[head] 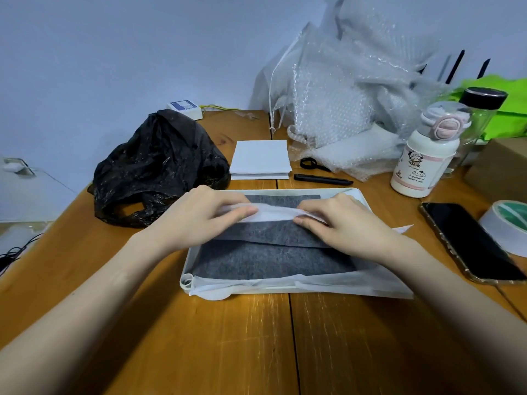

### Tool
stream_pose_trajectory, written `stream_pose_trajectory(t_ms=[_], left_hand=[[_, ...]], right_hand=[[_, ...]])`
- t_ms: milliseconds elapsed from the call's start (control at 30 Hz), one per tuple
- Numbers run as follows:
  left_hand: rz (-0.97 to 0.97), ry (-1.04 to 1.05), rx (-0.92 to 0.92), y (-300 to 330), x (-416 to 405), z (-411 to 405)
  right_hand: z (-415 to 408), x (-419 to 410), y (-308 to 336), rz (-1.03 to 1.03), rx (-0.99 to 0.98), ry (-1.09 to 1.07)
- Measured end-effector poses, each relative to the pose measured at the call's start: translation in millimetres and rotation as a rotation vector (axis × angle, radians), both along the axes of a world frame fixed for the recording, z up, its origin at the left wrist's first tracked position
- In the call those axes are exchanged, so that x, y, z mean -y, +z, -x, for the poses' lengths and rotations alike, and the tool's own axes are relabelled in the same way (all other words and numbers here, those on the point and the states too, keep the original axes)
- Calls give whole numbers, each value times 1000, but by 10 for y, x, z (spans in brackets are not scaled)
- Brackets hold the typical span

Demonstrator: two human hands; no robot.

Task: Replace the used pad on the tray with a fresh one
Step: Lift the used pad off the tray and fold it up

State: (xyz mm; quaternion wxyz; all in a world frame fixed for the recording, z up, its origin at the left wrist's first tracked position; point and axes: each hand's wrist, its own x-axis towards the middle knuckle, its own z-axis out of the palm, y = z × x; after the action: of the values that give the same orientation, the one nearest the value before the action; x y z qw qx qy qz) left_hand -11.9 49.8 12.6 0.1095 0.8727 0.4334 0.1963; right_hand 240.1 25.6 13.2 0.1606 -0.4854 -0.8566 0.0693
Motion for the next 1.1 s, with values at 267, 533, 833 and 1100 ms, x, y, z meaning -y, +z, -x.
stream_pose_trajectory(t_ms=[267, 533, 833, 1100], left_hand=[[78, 86, 59, -126, -211, 80], [-140, 151, -295, -407, -513, 154], [-215, 219, -383, -486, -703, 101], [-161, 240, -339, -530, -745, 76]], right_hand=[[36, 8, 25, 244, -125, -8], [96, -464, -203, 171, 87, -1], [209, -766, -329, 194, 171, -13], [255, -856, -308, 196, 239, -60]])
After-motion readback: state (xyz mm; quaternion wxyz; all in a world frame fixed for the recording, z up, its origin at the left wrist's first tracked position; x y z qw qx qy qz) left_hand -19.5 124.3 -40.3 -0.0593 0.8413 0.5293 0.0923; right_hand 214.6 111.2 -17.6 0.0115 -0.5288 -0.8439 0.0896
